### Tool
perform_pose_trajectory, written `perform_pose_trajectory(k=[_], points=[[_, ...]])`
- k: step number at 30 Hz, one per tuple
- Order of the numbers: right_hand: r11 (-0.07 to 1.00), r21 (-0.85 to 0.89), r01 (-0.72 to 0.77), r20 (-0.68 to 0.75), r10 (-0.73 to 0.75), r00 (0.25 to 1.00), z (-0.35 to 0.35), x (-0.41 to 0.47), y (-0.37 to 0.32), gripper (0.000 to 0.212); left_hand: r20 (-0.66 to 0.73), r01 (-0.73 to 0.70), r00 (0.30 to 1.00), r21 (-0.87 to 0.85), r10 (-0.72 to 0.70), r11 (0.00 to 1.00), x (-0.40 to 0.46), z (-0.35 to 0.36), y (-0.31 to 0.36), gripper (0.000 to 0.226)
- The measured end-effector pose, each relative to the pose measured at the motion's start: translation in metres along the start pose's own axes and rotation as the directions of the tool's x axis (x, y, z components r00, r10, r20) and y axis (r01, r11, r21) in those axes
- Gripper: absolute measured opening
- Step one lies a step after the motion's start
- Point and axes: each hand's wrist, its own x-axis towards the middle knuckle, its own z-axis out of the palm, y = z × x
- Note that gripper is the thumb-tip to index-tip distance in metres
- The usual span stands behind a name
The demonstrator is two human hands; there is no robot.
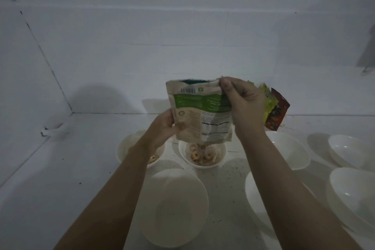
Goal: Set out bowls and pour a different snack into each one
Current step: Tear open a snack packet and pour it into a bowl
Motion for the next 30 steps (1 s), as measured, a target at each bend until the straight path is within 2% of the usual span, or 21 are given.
perform_pose_trajectory(k=[5, 8, 11, 13, 16, 17, 19, 21, 23, 25, 27, 30], points=[[1.0, 0.008, -0.008, 0.107, 0.007, 0.994, 0.0, -0.003, 0.001, 0.005, -0.137, -0.192, 0.974, -0.064, 0.182, 0.979, 0.016, 0.003, 0.054, 0.021], [0.996, -0.066, -0.054, 0.245, 0.069, 0.967, -0.003, -0.004, 0.004, 0.027, -0.175, -0.249, 0.958, -0.111, 0.227, 0.962, 0.018, 0.001, 0.059, 0.02], [0.99, -0.09, -0.113, 0.213, 0.13, 0.968, 0.0, -0.01, 0.017, 0.026, -0.167, -0.254, 0.959, -0.152, 0.229, 0.955, 0.014, 0.002, 0.055, 0.011], [0.986, -0.113, -0.122, 0.198, 0.143, 0.97, 0.003, -0.014, 0.024, 0.025, -0.173, -0.257, 0.959, -0.193, 0.225, 0.947, 0.011, 0.002, 0.052, 0.014], [0.955, -0.265, -0.133, 0.258, 0.203, 0.945, 0.001, -0.02, 0.043, 0.013, -0.191, -0.302, 0.949, -0.311, 0.252, 0.901, 0.007, -0.006, 0.048, 0.018], [0.938, -0.309, -0.158, 0.259, 0.243, 0.935, 0.0, -0.024, 0.051, 0.016, -0.202, -0.308, 0.947, -0.355, 0.249, 0.882, 0.006, -0.01, 0.047, 0.018], [0.919, -0.318, -0.233, 0.239, 0.315, 0.918, 0.001, -0.03, 0.06, 0.022, -0.25, -0.285, 0.948, -0.388, 0.198, 0.876, 0.005, -0.016, 0.045, 0.028], [0.896, -0.369, -0.248, 0.225, 0.345, 0.911, 0.002, -0.03, 0.065, 0.017, -0.298, -0.268, 0.943, -0.416, 0.148, 0.869, 0.0, -0.02, 0.04, 0.033], [0.862, -0.444, -0.245, 0.214, 0.368, 0.905, 0.001, -0.027, 0.07, 0.01, -0.346, -0.273, 0.932, -0.467, 0.11, 0.841, -0.006, -0.025, 0.033, 0.023], [0.843, -0.468, -0.266, 0.188, 0.389, 0.902, 0.0, -0.026, 0.075, 0.022, -0.393, -0.277, 0.917, -0.517, 0.063, 0.81, -0.013, -0.034, 0.027, 0.018], [0.846, -0.404, -0.346, 0.122, 0.425, 0.897, 0.004, -0.028, 0.079, 0.037, -0.413, -0.281, 0.91, -0.574, 0.025, 0.769, -0.021, -0.04, 0.021, 0.02], [0.859, -0.196, -0.473, 0.037, 0.489, 0.872, 0.014, -0.037, 0.076, 0.024, -0.463, -0.213, 0.879, -0.591, -0.111, 0.778, -0.031, -0.042, 0.011, 0.033]])
